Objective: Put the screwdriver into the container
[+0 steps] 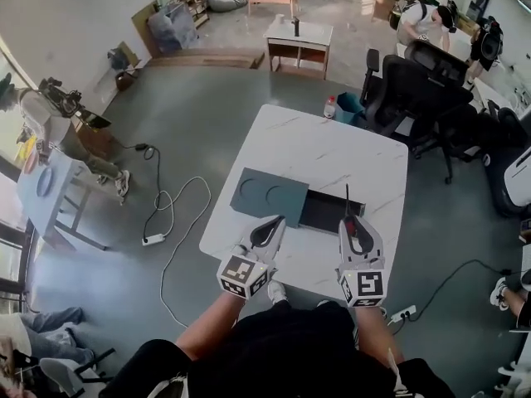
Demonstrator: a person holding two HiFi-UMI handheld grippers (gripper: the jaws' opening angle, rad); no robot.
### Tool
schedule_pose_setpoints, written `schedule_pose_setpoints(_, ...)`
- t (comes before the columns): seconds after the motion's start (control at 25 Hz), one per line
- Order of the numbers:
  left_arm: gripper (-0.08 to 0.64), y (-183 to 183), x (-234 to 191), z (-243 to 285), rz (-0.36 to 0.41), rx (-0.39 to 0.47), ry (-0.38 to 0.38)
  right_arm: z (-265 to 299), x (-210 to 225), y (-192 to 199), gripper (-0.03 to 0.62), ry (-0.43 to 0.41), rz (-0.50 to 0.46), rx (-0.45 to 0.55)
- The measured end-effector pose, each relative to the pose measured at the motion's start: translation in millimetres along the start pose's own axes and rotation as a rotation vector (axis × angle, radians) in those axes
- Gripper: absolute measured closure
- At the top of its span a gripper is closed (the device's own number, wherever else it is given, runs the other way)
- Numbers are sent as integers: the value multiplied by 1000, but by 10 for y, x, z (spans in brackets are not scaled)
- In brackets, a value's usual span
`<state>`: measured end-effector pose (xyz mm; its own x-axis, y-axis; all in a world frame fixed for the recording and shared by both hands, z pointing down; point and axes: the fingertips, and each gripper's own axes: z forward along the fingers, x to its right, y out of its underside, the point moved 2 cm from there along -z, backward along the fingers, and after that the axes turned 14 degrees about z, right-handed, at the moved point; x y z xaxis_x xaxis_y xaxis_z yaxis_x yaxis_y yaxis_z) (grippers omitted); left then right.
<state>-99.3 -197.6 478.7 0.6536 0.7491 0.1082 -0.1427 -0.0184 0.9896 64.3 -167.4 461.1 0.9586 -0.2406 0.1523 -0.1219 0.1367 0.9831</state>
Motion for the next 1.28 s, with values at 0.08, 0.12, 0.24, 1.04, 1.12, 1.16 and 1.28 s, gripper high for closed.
schedule_pose_setpoints(0.08,552,19,-12,25,3,-1,15,4,17,24,506,15,-5,-9)
schedule_pose_setpoints(0.12,552,25,-8,37,0,-1,19,2,35,31,506,20,-6,-13)
schedule_pose_setpoints(0.24,552,59,11,88,-8,-11,22,17,97,52,506,24,-18,-30)
schedule_pose_setpoints(1.04,552,368,152,318,-61,-94,-34,307,548,842,508,-60,-312,-367)
schedule_pose_setpoints(1.12,552,392,153,326,-65,-98,-38,355,597,963,508,-68,-372,-417)
schedule_pose_setpoints(1.16,552,407,154,329,-67,-100,-39,382,616,1034,508,-75,-400,-442)
schedule_pose_setpoints(1.28,552,444,147,345,-72,-110,-41,477,662,1251,508,-107,-473,-526)
